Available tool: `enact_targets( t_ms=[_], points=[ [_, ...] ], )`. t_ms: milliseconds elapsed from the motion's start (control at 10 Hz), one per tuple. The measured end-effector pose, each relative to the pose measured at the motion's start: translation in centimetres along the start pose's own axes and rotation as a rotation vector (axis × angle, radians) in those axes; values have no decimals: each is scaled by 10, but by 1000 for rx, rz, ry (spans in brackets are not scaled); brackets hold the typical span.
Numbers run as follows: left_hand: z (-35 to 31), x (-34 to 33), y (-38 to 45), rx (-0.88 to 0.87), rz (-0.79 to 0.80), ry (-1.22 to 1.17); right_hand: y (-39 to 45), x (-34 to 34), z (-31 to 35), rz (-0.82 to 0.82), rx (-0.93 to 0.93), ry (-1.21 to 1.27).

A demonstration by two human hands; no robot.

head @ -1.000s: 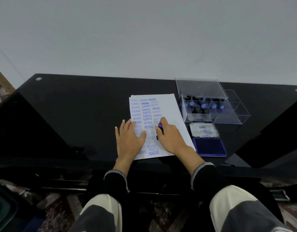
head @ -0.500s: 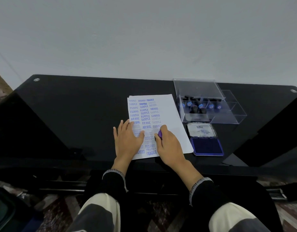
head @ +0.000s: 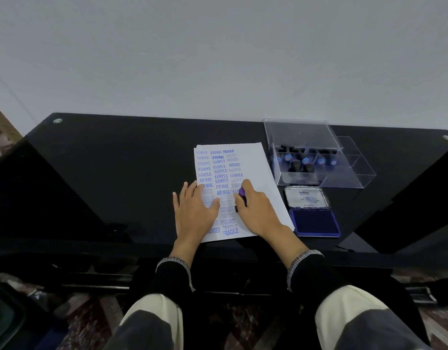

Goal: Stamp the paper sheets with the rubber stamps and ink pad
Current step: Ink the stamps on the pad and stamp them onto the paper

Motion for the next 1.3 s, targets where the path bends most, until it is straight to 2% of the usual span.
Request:
enact_targets(
  t_ms=[200, 600, 1000, 1300],
  points=[
    [0, 0, 0, 3, 1, -4, -1, 0, 0, -11, -2, 0],
    [0, -1, 0, 1, -1, -7, -29, 3, 3, -146, 57, 12],
    [0, -1, 1, 2, 7, 6, 0, 1, -1, -16, -13, -5],
    [0, -1, 0, -1, -1, -2, -21, 3, 4, -105, 34, 8]
  ],
)
Point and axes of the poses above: each hand's wrist, its own y-axis towards the middle knuckle, its own x-axis out of the back of the hand, z = x × y, the point moved 7 cm from there along y, towards the middle knuckle, and after that the axes turned 11 degrees about -z, right-handed, at the moved point
